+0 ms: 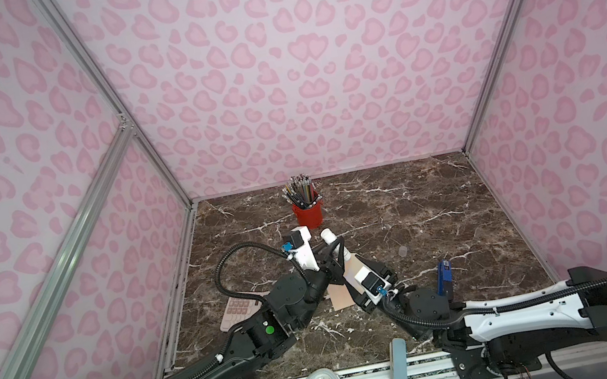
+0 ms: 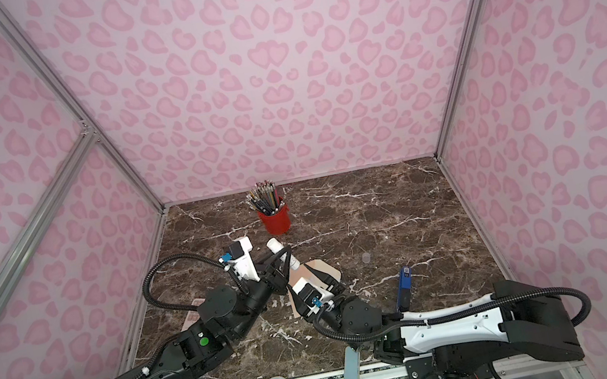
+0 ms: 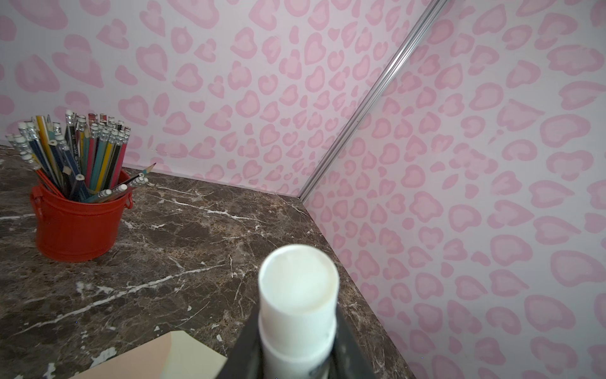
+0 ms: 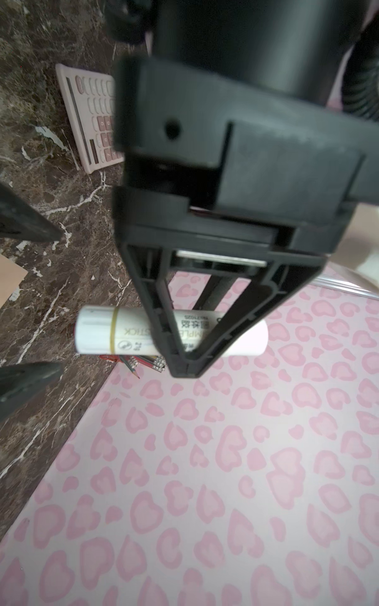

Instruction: Place the letter into the envelope and seal it

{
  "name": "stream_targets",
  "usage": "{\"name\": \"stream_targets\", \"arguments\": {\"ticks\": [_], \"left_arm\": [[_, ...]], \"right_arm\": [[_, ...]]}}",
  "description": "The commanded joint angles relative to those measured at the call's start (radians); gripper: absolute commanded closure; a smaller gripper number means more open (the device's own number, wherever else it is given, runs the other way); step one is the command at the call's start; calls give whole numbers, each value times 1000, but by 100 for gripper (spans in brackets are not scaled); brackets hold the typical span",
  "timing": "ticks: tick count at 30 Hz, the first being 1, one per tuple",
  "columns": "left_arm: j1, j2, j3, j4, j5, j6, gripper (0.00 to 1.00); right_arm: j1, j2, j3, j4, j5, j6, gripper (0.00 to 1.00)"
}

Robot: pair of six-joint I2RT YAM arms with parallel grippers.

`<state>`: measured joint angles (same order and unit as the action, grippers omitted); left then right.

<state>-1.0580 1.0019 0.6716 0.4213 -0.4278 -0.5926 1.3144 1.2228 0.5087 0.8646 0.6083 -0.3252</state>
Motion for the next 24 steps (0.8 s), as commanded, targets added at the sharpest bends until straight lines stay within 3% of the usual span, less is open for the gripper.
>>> {"name": "stream_targets", "arguments": {"ticks": [1,24], "left_arm": [[-7,16,22,46,-18,-9,96],[-17,41,26,52,4,-7,96]], "right_arm": [[-12,22,17,70,29,-20,41],[-69,50,55,8,-2,33,67]]}}
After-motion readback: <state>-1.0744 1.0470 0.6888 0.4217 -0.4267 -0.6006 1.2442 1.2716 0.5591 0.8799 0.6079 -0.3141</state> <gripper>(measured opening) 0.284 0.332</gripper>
